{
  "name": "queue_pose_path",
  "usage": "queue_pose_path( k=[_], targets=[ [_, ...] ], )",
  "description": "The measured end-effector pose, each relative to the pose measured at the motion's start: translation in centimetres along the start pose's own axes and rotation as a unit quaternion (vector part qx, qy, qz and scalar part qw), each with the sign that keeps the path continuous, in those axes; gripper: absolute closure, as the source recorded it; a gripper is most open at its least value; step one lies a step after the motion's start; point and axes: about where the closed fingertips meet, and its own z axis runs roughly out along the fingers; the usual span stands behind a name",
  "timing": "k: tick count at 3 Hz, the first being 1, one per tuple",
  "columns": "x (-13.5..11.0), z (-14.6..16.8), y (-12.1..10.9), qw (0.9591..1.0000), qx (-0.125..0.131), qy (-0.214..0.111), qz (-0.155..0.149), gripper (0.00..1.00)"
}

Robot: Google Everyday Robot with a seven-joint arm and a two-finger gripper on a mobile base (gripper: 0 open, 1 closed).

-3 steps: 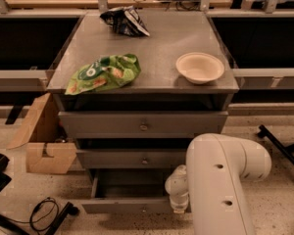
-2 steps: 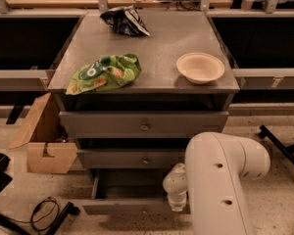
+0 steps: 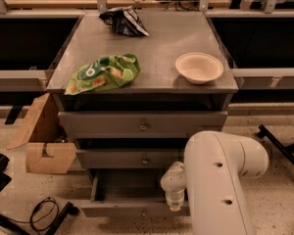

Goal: Open bottom drawer

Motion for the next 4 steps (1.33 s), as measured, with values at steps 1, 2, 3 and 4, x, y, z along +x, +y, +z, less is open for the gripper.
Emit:
queue_pose_path(
  k=[1,2,3,4],
  targets=[
    [0.03,-0.12,0.13,1.0,-0.001,0.001,0.001,1.0],
    [0.1,-0.23,0.2,1.0,-0.002,0.002,0.001,1.0],
    [0.18,-0.5,0.39,1.0,-0.004,0.003,0.002,1.0],
    [0.18,-0.5,0.4,1.0,-0.004,0.003,0.002,1.0]
  ],
)
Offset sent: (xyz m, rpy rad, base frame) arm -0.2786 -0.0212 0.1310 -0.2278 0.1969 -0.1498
